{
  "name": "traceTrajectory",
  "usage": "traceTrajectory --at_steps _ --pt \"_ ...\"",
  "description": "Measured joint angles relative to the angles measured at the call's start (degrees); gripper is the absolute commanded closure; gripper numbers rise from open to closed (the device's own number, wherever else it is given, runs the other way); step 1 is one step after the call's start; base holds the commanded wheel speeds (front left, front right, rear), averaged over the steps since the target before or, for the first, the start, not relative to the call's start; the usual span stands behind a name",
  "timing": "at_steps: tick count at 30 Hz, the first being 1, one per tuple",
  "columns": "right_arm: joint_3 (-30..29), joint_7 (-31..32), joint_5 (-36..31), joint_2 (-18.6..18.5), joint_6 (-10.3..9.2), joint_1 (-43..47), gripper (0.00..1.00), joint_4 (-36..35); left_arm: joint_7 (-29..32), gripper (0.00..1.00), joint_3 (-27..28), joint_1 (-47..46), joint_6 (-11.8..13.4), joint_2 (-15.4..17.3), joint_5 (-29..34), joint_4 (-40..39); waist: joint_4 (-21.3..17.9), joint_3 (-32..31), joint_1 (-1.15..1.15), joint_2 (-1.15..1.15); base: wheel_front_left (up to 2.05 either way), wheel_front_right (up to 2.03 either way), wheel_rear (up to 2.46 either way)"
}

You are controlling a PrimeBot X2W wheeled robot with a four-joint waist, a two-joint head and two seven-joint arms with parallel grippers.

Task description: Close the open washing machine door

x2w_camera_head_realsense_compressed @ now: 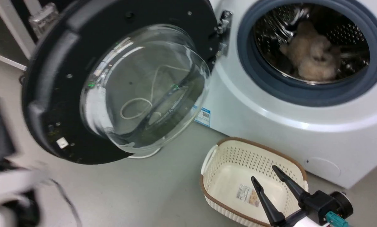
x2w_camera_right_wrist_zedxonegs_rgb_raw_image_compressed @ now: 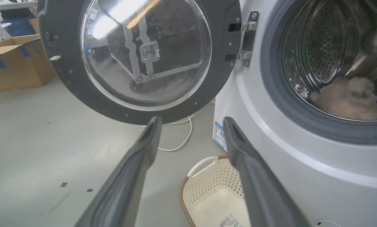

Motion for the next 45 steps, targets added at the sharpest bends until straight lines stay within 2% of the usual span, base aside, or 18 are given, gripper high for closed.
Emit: traceTrajectory --at_steps 3,9,12,16,19,22,29,30,35,45 --pt "0.21 -0.34 0.26 -0.87 -0.01 -0.45 0.0 -0.08 0.27 1.0 6.08 -4.54 -0.58 3.54 -5.56 2.44 -1.24 1.28 0.0 0.0 0.0 0.0 0.0" --pt "1.07 -0.98 1.58 -2.78 0.0 -0.93 0.0 -0.19 7.54 1.0 17.06 -14.92 -0.97 11.6 -18.6 12.44 -3.68 3.91 0.01 0.0 0.0 0.0 0.0" --pt "1.2 -1.31 2.32 -3.36 -0.01 -1.63 0.0 -0.14 11.69 1.0 19.48 -18.11 -2.14 15.99 -23.14 18.09 -4.79 5.18 0.0 0.0 0.0 0.0 0.0" --pt "1.58 -1.78 3.3 -4.04 -0.01 -1.71 0.0 0.31 19.79 1.0 21.79 -22.6 -1.6 17.77 -31.17 26.21 -5.89 6.44 0.01 0.0 0.0 0.0 0.0" --pt "2.02 -1.8 3.55 -4.54 0.0 -1.72 0.0 0.4 29.71 1.0 22.36 -24.51 -0.56 17.15 -38.46 31.39 -6.61 6.73 0.01 0.0 0.0 0.0 0.0" --pt "1.94 -1.8 3.57 -4.79 0.0 -1.77 0.0 0.48 38.3 1.0 22.06 -24.68 0.23 16.26 -43.73 33.14 -7.08 6.88 0.0 0.0 0.0 0.0 0.0" --pt "1.79 -1.8 3.79 -4.83 0.0 -1.98 0.0 0.58 49.98 1.0 21.03 -22.16 -1.12 14.63 -51.0 29.42 -7.65 6.58 0.0 0.0 0.0 0.0 0.0" --pt "1.57 -1.8 3.79 -4.67 0.0 -2.01 0.0 0.9 54.17 1.0 21.09 -20.0 -1.48 13.95 -54.02 26.24 -7.81 5.92 -0.01 0.0 0.0 0.0 0.0" --pt "0.55 -1.8 3.74 -3.68 0.0 -2.0 0.0 1.69 60.58 1.0 20.42 -15.67 -1.47 10.58 -58.76 20.27 -8.08 4.08 -0.01 0.0 0.0 0.0 0.0" --pt "-4.65 -1.8 2.09 -0.81 0.0 -1.74 0.0 3.3 66.51 1.0 14.85 -5.34 -0.93 0.82 -63.02 7.95 -9.52 -0.4 -0.01 0.0 0.0 0.0 0.0"
